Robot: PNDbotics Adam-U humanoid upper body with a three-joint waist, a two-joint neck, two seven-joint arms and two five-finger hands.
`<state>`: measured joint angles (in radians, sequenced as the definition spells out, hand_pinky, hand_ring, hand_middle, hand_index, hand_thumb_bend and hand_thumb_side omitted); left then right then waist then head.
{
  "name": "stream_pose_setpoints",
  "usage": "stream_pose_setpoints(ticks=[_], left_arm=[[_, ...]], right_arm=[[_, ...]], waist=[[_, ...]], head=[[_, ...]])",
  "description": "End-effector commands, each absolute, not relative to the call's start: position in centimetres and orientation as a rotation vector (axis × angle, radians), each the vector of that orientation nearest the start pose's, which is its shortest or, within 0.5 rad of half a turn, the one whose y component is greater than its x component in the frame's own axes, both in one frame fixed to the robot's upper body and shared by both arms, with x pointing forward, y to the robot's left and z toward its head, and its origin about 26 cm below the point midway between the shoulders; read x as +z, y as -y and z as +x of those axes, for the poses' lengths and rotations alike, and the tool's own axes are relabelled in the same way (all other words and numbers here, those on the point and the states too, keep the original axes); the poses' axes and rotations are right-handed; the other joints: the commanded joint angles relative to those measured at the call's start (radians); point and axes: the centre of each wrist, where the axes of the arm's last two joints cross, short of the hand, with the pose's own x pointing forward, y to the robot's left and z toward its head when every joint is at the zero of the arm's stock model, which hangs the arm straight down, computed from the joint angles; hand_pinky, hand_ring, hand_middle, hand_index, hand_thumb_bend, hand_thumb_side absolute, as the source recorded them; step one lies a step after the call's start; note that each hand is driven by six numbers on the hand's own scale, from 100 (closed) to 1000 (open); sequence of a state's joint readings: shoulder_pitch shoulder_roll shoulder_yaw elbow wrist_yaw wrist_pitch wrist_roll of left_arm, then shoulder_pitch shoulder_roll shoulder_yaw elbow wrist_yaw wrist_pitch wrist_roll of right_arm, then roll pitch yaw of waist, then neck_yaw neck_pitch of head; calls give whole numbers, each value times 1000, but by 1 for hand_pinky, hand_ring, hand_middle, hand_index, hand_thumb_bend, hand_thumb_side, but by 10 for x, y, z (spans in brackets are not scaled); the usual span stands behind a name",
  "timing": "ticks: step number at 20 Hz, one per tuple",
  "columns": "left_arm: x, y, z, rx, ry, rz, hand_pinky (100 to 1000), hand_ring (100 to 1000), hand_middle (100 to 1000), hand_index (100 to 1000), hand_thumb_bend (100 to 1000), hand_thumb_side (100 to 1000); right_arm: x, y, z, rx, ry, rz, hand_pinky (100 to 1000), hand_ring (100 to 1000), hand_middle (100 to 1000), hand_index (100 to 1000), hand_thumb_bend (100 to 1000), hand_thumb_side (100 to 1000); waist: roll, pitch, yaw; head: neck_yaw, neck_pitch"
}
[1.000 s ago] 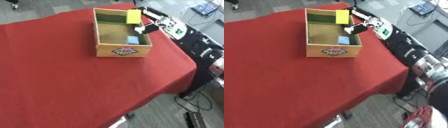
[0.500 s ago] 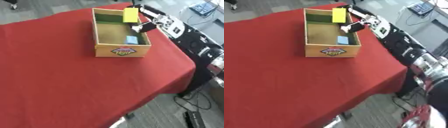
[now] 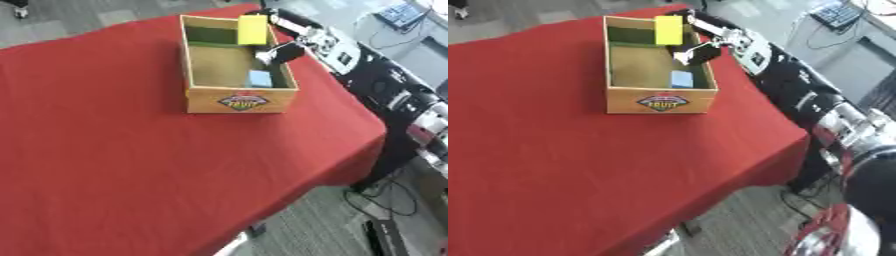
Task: Pick up the objects with one hand, pass them to the other hand, and then place them into the box on the other side of the table.
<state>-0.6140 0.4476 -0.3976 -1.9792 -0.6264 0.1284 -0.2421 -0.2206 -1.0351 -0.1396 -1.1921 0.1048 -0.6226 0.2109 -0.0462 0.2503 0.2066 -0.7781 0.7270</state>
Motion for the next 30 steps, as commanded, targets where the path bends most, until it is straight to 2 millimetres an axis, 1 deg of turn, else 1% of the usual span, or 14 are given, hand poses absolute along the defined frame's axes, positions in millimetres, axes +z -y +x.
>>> stream_pose_setpoints(ticks=[1, 5, 16, 17, 20, 21, 22, 23, 24, 25, 27, 28, 29, 30], left_arm=[[254, -160, 299, -1349, 2192, 672, 758, 703, 642, 841, 693, 668], [253, -160, 299, -1348, 2191, 676, 758, 703, 642, 842, 695, 667], [252, -161, 299, -1346, 2182, 689, 756, 703, 641, 842, 703, 668], [252, -161, 299, -1346, 2180, 689, 756, 703, 641, 842, 706, 669], [251, -161, 299, -1347, 2175, 690, 756, 702, 641, 842, 707, 668], [251, -161, 299, -1348, 2174, 690, 755, 702, 641, 843, 710, 668], [251, -161, 299, -1350, 2173, 690, 755, 702, 641, 843, 712, 667], [250, -161, 299, -1351, 2171, 691, 755, 703, 642, 843, 714, 667], [250, -161, 299, -1352, 2170, 693, 755, 703, 642, 843, 717, 665], [250, -161, 299, -1351, 2170, 696, 754, 702, 641, 843, 721, 660], [251, -162, 299, -1348, 2172, 702, 752, 702, 639, 843, 724, 656], [251, -162, 299, -1347, 2173, 705, 751, 702, 638, 843, 725, 656], [251, -162, 299, -1346, 2173, 707, 751, 702, 637, 843, 725, 657], [251, -162, 299, -1345, 2171, 708, 750, 702, 636, 843, 725, 656]], right_arm=[[207, 549, 295, 1165, 1710, -871, 944, 1000, 808, 909, 100, 287], [210, 548, 295, 1191, 1697, -887, 967, 1000, 851, 944, 100, 332], [209, 546, 295, 1235, 1685, -911, 1000, 1000, 877, 988, 100, 361], [210, 545, 295, 1254, 1687, -912, 1000, 1000, 893, 1000, 100, 408], [214, 543, 295, 1330, 1696, -912, 1000, 1000, 915, 1000, 100, 462], [215, 541, 296, 1365, 1711, -905, 1000, 1000, 942, 1000, 116, 349], [216, 538, 296, 1406, 1726, -893, 1000, 1000, 951, 1000, 153, 198], [216, 537, 296, 1443, 1735, -879, 1000, 1000, 963, 1000, 100, 100], [216, 536, 296, 1473, 1742, -869, 1000, 1000, 968, 1000, 100, 117], [217, 536, 296, 1496, 1744, -862, 1000, 1000, 974, 1000, 100, 190], [216, 538, 295, 1523, 1731, -855, 1000, 1000, 977, 1000, 100, 109], [216, 539, 295, 1524, 1722, -856, 1000, 1000, 976, 1000, 100, 159], [216, 540, 294, 1515, 1715, -863, 1000, 1000, 973, 1000, 144, 382], [218, 542, 294, 1495, 1709, -878, 1000, 1000, 968, 1000, 100, 491]], waist=[[-1, -11, 1], [-1, -12, 2], [-1, -11, 1], [-1, -11, 0], [-1, -11, -1], [-2, -11, -1], [-2, -11, -1], [-2, -12, -1], [-2, -12, 0], [-2, -12, 0], [-2, -13, 1], [-2, -13, 1], [-2, -14, 1], [-2, -15, 0]], head=[[-6, 1], [-12, 4], [-19, 16], [-19, 17], [-21, 19], [-22, 20], [-21, 21], [-22, 22], [-22, 22], [-23, 23], [-24, 24], [-24, 24], [-24, 24], [-24, 25]])
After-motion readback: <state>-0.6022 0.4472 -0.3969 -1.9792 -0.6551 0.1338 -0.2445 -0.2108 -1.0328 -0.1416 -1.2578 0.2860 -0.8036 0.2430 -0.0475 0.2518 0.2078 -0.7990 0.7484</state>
